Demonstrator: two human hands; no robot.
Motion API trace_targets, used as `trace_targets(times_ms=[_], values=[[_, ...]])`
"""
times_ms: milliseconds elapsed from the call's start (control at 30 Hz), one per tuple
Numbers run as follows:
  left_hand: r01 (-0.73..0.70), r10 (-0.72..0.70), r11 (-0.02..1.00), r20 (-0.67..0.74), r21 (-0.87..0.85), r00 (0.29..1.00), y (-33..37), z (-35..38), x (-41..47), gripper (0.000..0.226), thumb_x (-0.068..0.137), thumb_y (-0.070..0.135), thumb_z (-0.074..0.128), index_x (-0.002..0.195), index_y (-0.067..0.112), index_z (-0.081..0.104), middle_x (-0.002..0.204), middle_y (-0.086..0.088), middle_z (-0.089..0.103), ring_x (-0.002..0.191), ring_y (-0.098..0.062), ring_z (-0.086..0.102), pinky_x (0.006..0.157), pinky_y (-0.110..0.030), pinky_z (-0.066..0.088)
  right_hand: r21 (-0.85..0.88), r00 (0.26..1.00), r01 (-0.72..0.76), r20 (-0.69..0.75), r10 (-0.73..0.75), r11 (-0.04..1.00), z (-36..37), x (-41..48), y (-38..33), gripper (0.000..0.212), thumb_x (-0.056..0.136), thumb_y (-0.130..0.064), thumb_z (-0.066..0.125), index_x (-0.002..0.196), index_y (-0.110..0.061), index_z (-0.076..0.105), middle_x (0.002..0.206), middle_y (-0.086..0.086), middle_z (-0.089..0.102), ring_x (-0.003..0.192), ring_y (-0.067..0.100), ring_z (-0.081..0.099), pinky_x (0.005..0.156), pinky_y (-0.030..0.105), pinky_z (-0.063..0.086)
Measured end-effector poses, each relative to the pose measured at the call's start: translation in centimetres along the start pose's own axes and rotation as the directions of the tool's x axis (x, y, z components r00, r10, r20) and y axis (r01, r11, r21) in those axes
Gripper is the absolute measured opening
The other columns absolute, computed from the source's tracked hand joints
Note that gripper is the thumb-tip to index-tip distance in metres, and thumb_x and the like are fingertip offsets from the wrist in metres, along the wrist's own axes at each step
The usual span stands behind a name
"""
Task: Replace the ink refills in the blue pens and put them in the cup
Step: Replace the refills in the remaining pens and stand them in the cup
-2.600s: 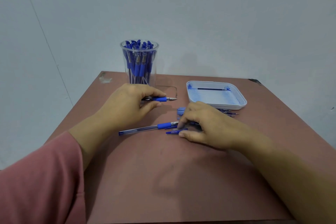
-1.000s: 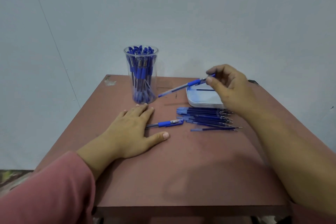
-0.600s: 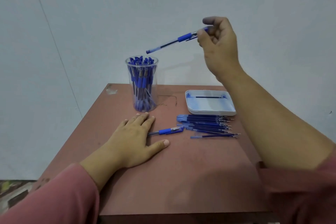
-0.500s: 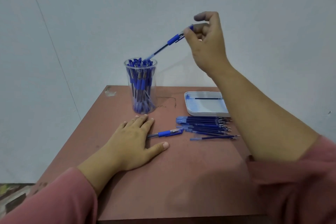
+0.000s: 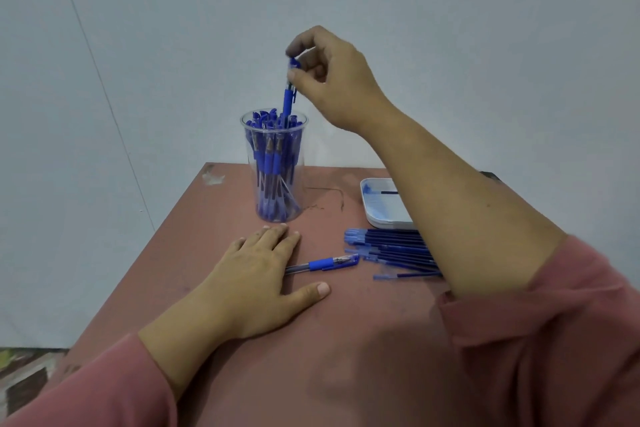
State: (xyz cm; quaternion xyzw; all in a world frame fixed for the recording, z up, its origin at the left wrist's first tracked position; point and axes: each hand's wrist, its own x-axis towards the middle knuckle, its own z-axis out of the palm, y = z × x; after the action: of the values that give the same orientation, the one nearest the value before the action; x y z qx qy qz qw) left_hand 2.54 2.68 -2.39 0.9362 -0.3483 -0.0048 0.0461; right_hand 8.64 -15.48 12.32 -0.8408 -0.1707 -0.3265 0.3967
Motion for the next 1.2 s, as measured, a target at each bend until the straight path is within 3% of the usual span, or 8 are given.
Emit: trace_targets(times_ms=[133,300,533,733,933,1033,1200], values=[[-0.004,0.004,1.0,-0.003,-0.009,1.0,-0.2,0.1,0.1,0.101,0.071,0.086,0.014,0.154,0.028,0.007,0.161,0.005,0.004,0.147,-0.015,0.007,0.12,-0.034,0.009,-0.18,0.983,-0.019,0.174,0.051,0.983,1.6,-1.0,1.3,0.01,0.085,-0.011,0.061,0.092,-0.017,0.066,0.077,-0.007,0.063,0.069,0.007,0.057,0.072,0.02,0.05],[-0.005,0.005,1.0,0.011,-0.005,1.0,-0.2,0.0,0.1,0.1,0.072,0.085,0.016,0.154,0.028,0.006,0.161,0.005,0.003,0.147,-0.015,0.007,0.12,-0.034,0.009,-0.138,0.991,-0.045,0.115,0.061,0.989,1.3,-2.3,3.1,0.008,0.09,-0.022,0.061,0.094,-0.024,0.068,0.096,-0.008,0.065,0.093,0.007,0.057,0.079,0.007,0.041],[-0.013,0.013,1.0,0.011,-0.012,1.0,-0.3,0.0,0.1,0.101,0.072,0.086,0.015,0.154,0.028,0.006,0.161,0.006,0.004,0.147,-0.014,0.007,0.119,-0.033,0.009,-0.104,0.99,-0.028,0.133,0.042,0.994,1.0,-3.6,3.6,0.011,0.091,-0.027,0.063,0.1,-0.026,0.068,0.101,-0.007,0.066,0.099,0.011,0.057,0.089,0.021,0.045],[-0.011,0.012,1.0,0.016,-0.022,1.0,-0.3,-0.1,0.1,0.1,0.072,0.085,0.016,0.154,0.028,0.007,0.16,0.006,0.006,0.146,-0.013,0.01,0.119,-0.033,0.01,-0.186,0.986,0.049,0.164,-0.019,0.981,-1.3,-6.8,2.6,0.02,0.088,-0.031,0.065,0.107,-0.026,0.066,0.103,-0.012,0.062,0.098,0.009,0.055,0.089,0.024,0.045],[-0.012,0.012,0.999,0.012,-0.036,1.0,-0.2,-0.1,0.1,0.1,0.073,0.084,0.018,0.154,0.027,0.008,0.161,0.006,0.006,0.146,-0.013,0.01,0.118,-0.032,0.01,-0.359,0.9,0.055,0.421,0.109,0.932,-4.5,-14.1,2.7,0.019,0.084,-0.034,0.071,0.103,-0.031,0.068,0.104,-0.017,0.06,0.105,0.003,0.049,0.093,0.015,0.036],[-0.015,0.015,1.0,0.01,-0.027,1.0,-0.2,-0.1,0.1,0.104,0.069,0.088,0.012,0.154,0.028,0.008,0.16,0.006,0.007,0.146,-0.013,0.011,0.118,-0.032,0.011,-0.439,0.852,0.091,0.499,0.158,0.894,-4.0,-16.2,3.7,0.026,0.085,-0.041,0.068,0.109,-0.031,0.07,0.11,-0.012,0.058,0.109,0.007,0.045,0.096,0.025,0.038],[-0.009,0.01,0.999,0.009,-0.048,1.0,0.1,-0.3,0.1,0.101,0.07,0.086,0.017,0.154,0.029,0.01,0.16,0.008,0.007,0.146,-0.011,0.011,0.117,-0.031,0.011,-0.507,0.841,0.166,0.521,0.147,0.846,-1.9,-16.9,4.0,0.028,0.088,-0.042,0.064,0.11,-0.027,0.071,0.118,-0.007,0.054,0.111,0.012,0.039,0.099,0.032,0.036]])
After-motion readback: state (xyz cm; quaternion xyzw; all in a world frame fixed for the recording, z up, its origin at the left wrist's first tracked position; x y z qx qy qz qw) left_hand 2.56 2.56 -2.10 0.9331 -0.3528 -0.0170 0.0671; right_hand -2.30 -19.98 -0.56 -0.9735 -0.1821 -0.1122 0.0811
